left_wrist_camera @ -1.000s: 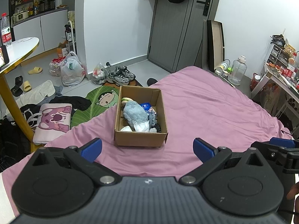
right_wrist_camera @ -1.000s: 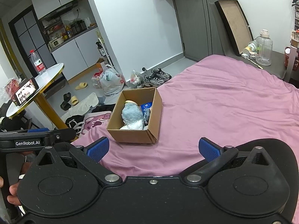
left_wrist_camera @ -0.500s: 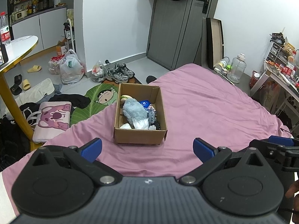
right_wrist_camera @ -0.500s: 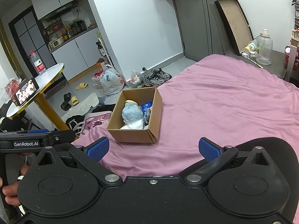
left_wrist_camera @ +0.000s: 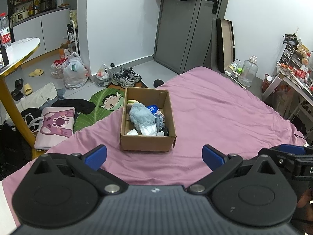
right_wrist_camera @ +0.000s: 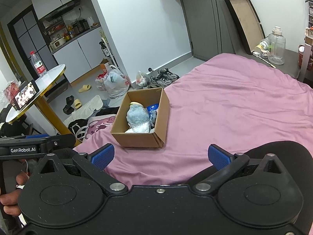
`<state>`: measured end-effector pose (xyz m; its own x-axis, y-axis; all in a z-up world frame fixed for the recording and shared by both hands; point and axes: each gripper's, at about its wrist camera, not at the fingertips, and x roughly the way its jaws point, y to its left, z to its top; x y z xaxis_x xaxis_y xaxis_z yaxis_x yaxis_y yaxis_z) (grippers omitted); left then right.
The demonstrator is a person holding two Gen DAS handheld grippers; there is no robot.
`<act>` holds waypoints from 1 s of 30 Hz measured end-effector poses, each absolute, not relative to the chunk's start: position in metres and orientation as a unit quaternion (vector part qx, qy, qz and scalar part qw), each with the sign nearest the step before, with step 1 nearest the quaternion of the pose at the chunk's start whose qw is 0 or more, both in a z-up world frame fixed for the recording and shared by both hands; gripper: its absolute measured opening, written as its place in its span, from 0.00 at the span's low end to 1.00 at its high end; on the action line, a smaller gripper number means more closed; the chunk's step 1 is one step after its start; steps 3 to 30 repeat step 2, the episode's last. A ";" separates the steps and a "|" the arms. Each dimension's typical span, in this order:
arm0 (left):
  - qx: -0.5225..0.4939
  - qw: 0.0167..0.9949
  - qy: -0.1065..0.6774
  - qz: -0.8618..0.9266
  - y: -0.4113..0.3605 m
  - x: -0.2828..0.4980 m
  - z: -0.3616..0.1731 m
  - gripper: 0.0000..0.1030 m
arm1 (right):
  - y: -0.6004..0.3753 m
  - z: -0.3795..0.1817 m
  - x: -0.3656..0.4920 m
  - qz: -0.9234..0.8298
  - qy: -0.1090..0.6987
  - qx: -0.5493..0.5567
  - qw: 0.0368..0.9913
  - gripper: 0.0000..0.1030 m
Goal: Organize soft objects
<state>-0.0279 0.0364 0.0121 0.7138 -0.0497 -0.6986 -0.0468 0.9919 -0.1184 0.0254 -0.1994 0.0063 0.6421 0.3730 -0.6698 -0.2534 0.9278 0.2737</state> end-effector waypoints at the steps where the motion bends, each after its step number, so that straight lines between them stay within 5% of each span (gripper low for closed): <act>1: -0.064 0.924 0.378 0.000 0.037 -0.028 0.012 1.00 | -0.199 0.006 0.025 0.174 0.386 0.077 0.903 1.00; 30: -0.065 0.923 0.378 0.000 0.037 -0.027 0.012 1.00 | -0.199 0.006 0.025 0.173 0.386 0.077 0.903 1.00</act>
